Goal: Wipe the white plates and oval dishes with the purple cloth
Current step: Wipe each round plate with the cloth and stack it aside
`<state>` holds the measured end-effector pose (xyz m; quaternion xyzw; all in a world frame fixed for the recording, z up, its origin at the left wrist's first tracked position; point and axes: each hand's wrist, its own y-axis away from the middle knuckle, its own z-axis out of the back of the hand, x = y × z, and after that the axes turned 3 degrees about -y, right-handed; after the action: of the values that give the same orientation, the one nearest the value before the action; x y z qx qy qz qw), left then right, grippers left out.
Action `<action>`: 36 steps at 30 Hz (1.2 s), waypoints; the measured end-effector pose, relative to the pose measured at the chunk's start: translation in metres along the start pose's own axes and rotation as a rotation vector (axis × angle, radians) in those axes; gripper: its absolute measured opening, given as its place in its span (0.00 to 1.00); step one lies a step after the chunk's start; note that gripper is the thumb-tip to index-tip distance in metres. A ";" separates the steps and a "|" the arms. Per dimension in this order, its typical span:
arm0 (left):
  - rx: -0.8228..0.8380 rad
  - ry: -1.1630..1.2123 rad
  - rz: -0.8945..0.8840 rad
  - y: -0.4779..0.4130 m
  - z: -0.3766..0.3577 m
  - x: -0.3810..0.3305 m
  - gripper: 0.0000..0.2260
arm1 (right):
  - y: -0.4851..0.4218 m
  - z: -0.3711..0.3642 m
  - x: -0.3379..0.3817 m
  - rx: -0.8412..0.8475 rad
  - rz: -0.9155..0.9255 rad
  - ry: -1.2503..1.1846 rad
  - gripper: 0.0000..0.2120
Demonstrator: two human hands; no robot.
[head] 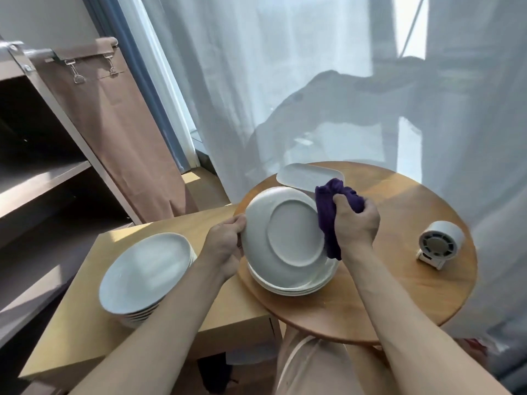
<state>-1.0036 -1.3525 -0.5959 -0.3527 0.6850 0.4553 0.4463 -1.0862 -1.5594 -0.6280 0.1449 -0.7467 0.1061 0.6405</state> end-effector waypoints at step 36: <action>-0.313 -0.396 -0.200 -0.026 0.012 0.073 0.18 | 0.058 -0.023 0.004 0.806 0.689 0.891 0.25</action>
<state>-1.0031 -1.3557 -0.6746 -0.3875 0.4675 0.5692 0.5543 -1.0857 -1.4976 -0.6184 0.0688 -0.3180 0.6222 0.7120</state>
